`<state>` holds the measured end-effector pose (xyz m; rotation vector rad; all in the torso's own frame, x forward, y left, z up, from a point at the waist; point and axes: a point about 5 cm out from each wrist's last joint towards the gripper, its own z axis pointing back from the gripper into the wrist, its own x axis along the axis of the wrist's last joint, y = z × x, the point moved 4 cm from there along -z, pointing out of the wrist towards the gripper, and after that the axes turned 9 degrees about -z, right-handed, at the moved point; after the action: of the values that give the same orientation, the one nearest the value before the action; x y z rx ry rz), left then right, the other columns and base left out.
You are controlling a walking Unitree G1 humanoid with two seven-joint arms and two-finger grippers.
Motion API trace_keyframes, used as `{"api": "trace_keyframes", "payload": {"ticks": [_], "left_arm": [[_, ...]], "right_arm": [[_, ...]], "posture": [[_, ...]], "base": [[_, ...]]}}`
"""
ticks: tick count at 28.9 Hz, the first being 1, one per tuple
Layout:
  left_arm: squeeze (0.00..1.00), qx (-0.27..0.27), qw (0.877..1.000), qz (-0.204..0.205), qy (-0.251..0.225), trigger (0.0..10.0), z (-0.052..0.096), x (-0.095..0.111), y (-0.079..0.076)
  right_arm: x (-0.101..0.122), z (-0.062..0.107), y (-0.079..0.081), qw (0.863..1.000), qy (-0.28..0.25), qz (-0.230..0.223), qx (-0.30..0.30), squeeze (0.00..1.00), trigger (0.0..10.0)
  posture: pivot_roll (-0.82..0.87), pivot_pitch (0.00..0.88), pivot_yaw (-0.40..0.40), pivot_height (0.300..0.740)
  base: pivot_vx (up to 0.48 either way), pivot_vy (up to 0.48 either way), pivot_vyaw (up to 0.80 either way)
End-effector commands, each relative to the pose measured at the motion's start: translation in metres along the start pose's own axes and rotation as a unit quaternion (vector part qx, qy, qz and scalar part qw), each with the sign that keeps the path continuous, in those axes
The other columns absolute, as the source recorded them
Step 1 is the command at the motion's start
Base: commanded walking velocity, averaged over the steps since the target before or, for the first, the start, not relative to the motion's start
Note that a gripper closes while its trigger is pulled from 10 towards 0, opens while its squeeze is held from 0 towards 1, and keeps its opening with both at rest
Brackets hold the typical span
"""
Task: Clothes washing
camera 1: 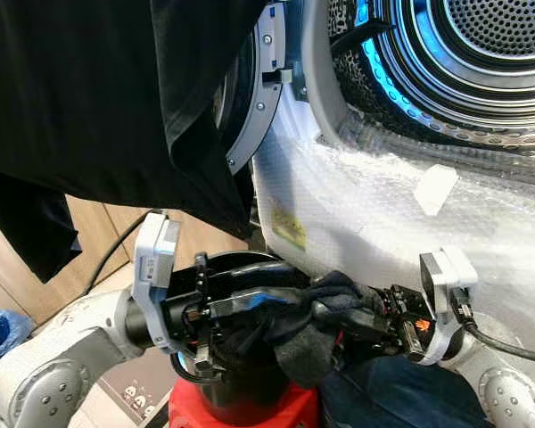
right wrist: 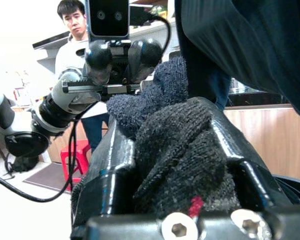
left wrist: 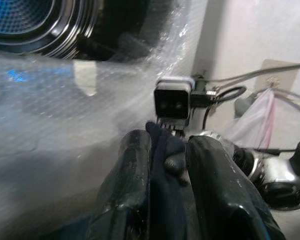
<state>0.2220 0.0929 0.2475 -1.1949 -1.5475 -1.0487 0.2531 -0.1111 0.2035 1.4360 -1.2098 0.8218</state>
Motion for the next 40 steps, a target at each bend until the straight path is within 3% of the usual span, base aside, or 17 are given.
{"api": "trace_keyframes", "payload": {"ticks": [1, 3, 10, 12, 17, 24, 30, 34, 40], "left_arm": [[0.0, 0.008, 1.0, -0.021, 0.012, 10.0, 0.004, 0.005, 0.0], [0.0, 0.041, 0.996, -0.04, 0.066, 10.0, 0.018, -0.006, 0.006], [0.0, 0.055, 0.991, -0.045, 0.112, 10.0, 0.027, -0.019, 0.002], [0.0, 0.056, 0.988, -0.036, 0.136, 10.0, 0.028, -0.032, -0.002], [0.0, 0.061, 0.977, -0.031, 0.2, 10.0, 0.032, -0.066, -0.003], [0.0, 0.122, 0.972, -0.033, 0.199, 10.0, 0.018, -0.088, 0.013], [0.0, 0.128, 0.972, -0.032, 0.192, 10.0, 0.011, -0.094, 0.009], [0.0, 0.139, 0.972, -0.022, 0.189, 10.0, 0.001, -0.103, 0.003], [0.0, 0.14, 0.972, -0.015, 0.188, 10.0, -0.004, -0.108, -0.006]], "right_arm": [[0.01, 0.002, -0.001, 1.0, -0.001, 0.027, 0.0, 0.0, 10.0], [0.021, 0.013, -0.008, 0.999, -0.006, 0.048, -0.022, 0.0, 10.0], [0.049, 0.027, -0.007, 0.995, -0.019, 0.094, -0.041, 0.0, 10.0], [0.071, 0.031, 0.001, 0.991, -0.03, 0.124, -0.033, 0.0, 10.0], [0.094, 0.031, 0.014, 0.986, -0.029, 0.163, -0.011, 0.0, 10.0], [0.136, 0.02, 0.028, 0.976, -0.026, 0.216, 0.018, 0.0, 10.0], [0.162, 0.01, 0.028, 0.971, -0.023, 0.236, 0.013, 0.0, 10.0], [0.193, -0.006, 0.021, 0.963, -0.031, 0.266, -0.014, 0.0, 10.0], [0.221, -0.02, 0.005, 0.957, -0.04, 0.281, -0.062, 0.0, 10.0]], "posture": [[-0.02, 0.0, 0.061, 0.74], [-0.01, 0.0, 0.066, 0.74], [-0.01, 0.0, 0.07, 0.74], [-0.02, 0.0, 0.071, 0.74], [-0.02, 0.0, 0.071, 0.74], [-0.03, 0.0, 0.055, 0.74], [-0.03, 0.0, 0.034, 0.74], [-0.02, 0.0, 0.01, 0.74], [-0.01, 0.0, -0.015, 0.74]], "base": [[0.0, 0.0, 0.0], [0.0, 0.0, 0.0], [0.0, 0.0, 0.0], [0.0, 0.0, 0.0], [0.0, 0.0, 0.0], [0.0, 0.0, 0.0], [0.0, 0.0, 0.0], [0.0, 0.0, 0.0], [0.0, 0.0, 0.0]]}}
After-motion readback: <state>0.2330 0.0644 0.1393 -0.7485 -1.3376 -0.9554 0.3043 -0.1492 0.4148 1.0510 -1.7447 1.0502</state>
